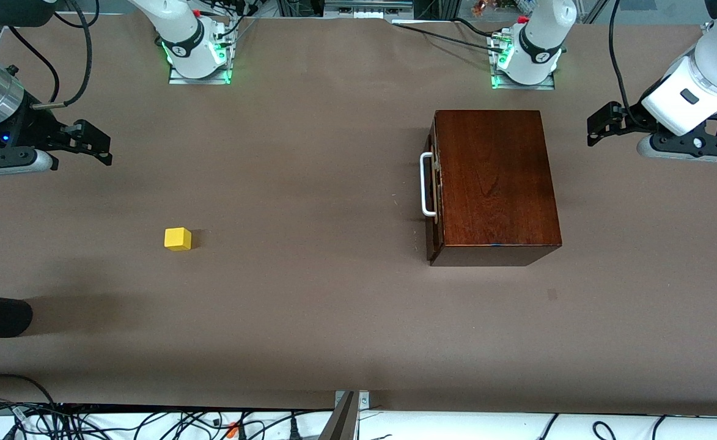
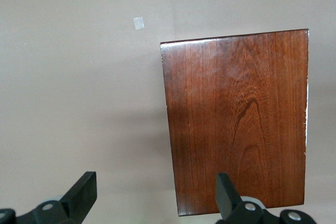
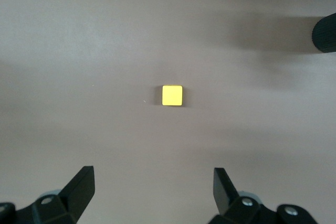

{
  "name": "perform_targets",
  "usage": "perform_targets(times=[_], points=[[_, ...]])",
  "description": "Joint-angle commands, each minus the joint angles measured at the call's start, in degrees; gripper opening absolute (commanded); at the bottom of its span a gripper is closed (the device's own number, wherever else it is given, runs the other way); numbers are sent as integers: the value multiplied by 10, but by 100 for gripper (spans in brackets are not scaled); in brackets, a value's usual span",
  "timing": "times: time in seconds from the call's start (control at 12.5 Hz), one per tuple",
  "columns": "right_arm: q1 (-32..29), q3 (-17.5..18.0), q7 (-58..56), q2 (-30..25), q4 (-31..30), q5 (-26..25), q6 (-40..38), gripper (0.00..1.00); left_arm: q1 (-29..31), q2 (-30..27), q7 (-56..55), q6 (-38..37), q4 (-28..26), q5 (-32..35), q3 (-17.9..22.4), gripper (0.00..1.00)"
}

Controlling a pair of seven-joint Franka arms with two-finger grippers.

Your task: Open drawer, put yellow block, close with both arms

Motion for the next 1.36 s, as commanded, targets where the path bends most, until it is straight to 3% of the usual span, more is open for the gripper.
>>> perform_targets(times=[0.0,1.04,1.28], points=[[-8,4,-8,7,17,8,-14,100,0,14,9,-20,27,7,-2,100],[-8,3,-7,7,17,8,-14,100,-3,25,8,-41,28,6,-2,100],[-8,3,-7,7,17,8,-14,100,-1,31,11,-70,28,-30,-2,100]])
